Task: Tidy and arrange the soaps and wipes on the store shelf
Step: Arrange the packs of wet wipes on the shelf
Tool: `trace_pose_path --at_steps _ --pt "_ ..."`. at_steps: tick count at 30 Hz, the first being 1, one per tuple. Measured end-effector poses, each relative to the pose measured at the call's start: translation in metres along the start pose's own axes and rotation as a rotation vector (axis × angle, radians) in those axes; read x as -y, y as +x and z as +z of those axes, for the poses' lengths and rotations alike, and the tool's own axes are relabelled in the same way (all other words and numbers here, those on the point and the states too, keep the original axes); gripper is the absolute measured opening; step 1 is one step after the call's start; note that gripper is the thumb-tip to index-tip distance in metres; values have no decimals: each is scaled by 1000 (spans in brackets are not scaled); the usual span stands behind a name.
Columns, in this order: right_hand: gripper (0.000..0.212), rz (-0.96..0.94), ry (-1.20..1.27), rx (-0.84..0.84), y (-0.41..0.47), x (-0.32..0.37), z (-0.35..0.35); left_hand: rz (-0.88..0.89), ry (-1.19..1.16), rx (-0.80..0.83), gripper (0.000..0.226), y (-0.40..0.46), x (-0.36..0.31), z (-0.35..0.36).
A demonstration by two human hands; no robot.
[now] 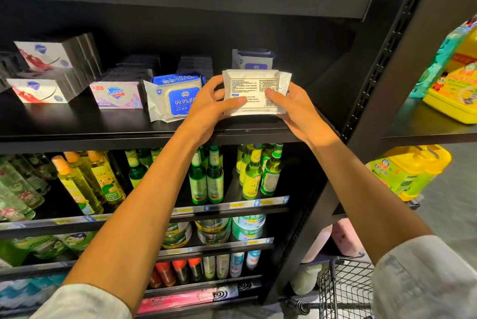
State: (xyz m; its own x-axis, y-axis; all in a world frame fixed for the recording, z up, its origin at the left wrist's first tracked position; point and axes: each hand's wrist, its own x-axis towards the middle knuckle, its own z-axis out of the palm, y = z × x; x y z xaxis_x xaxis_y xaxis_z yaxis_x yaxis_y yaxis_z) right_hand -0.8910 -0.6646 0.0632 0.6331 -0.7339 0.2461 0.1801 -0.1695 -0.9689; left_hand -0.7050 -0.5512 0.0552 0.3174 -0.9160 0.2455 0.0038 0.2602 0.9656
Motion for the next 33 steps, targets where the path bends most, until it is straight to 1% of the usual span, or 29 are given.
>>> trace_pose_path --at_steps 3,9,11,14,19,21,23,25,26,27,29,33 --pt "53 -27 -35 71 0 0 -1 -21 -26 -15 59 -2 -3 1" --pt "90 -67 -98 116 3 -1 -4 -71 -128 -61 49 0 -6 0" --pt "97 -82 -141 135 4 0 -3 -87 -109 -42 48 1 -6 0" --pt "93 -104 -155 132 5 -2 -5 -100 -67 5 47 0 -7 2" --pt "71 -68 -47 55 3 -5 -8 -101 -73 48 48 -1 -10 3" --pt "64 -46 -2 19 2 -5 -8 -91 -75 23 61 0 -10 5" --pt "61 -26 14 -16 2 -4 -6 -76 -65 -10 81 1 -8 5" --pt "59 -14 33 -38 2 -3 -5 -37 -61 12 97 3 -3 2" --pt "57 -10 46 -47 2 -2 -4 -16 -51 35 101 4 -1 1" --pt "56 -6 56 -55 3 -2 -4 8 -30 57 101 4 0 0" --pt "56 0 57 -61 3 -1 -3 60 23 89 95 4 2 -2" --pt "59 4 -6 -24 2 -1 -2 95 37 66 74 2 6 -4"
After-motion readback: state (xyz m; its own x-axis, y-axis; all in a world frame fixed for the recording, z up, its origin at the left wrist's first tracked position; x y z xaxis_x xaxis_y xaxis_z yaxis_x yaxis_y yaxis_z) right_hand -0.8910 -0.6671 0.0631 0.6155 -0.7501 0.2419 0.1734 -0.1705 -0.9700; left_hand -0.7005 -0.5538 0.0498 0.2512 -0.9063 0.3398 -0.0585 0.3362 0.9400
